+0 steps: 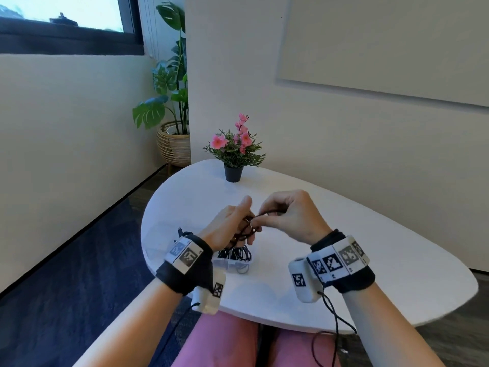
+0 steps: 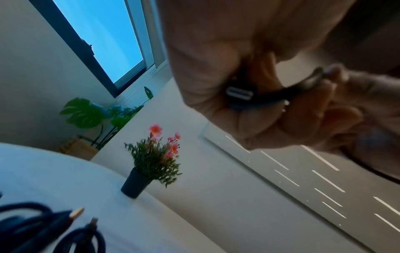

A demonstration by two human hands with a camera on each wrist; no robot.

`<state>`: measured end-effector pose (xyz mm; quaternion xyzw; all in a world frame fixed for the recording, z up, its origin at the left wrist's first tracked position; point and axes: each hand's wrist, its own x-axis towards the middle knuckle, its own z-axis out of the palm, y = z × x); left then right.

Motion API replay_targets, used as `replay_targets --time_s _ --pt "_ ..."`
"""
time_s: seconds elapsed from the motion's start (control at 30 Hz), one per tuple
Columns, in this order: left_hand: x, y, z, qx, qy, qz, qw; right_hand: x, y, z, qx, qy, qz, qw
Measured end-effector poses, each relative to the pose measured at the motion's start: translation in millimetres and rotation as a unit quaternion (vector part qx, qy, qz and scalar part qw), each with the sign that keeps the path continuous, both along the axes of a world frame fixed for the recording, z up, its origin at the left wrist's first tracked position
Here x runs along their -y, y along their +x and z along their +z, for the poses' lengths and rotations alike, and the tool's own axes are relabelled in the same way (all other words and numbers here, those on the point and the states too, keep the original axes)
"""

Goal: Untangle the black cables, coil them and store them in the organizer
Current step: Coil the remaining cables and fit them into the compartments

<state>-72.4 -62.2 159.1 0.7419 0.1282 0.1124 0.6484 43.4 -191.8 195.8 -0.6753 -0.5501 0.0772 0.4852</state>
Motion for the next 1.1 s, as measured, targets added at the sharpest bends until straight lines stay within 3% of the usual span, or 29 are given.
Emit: replay_targets --time_s 0.1,0.17,0.27,0.33,0.47,0.57,0.7,0.83,0.87,0.9,0.97,1.03,1.1 --pt "2 -3 7 0.02 0.139 -0.049 0.989 0 11 -1 -0.066 0.006 -0.006 0.998" --pt "1 -6 12 0.038 0.149 -0.052 0.987 1 17 -4 -0.107 0.004 0.002 0.994" --pt "-2 -8 8 0.073 0.044 -0.071 0.994 3 19 -4 -0.156 -0.001 0.011 0.988" --pt "0 -9 4 0.102 -0.074 -0.065 0.99 3 17 -4 -0.169 -0.006 0.003 0.986" --pt "3 -7 5 0.198 -0.293 0.001 0.935 2 17 -12 -0.186 0.005 -0.043 0.982" --pt "-1 -3 6 0.249 -0.345 0.057 0.903 -3 11 -28 -0.21 0.001 -0.056 0.976" --pt "-9 7 5 0.27 -0.36 0.125 0.884 -16 -22 -62 -0.158 -0.064 -0.022 0.985" --pt "-14 9 3 0.303 -0.495 0.214 0.786 -25 -48 -80 -0.143 -0.146 0.057 0.977" --pt "-17 8 3 0.302 -0.506 0.232 0.774 -24 -51 -81 -0.135 -0.184 0.081 0.97" --pt "-21 6 4 0.29 -0.494 0.247 0.782 -23 -54 -80 -0.136 -0.217 0.111 0.96" --pt "-29 4 5 0.252 -0.398 0.288 0.834 -18 -57 -73 -0.149 -0.255 0.148 0.944" --pt "-36 3 1 0.197 -0.202 0.325 0.902 -13 -53 -58 -0.123 -0.252 0.13 0.951" --pt "-37 4 -5 0.13 0.051 0.313 0.939 -10 -39 -41 -0.042 -0.199 0.079 0.976"
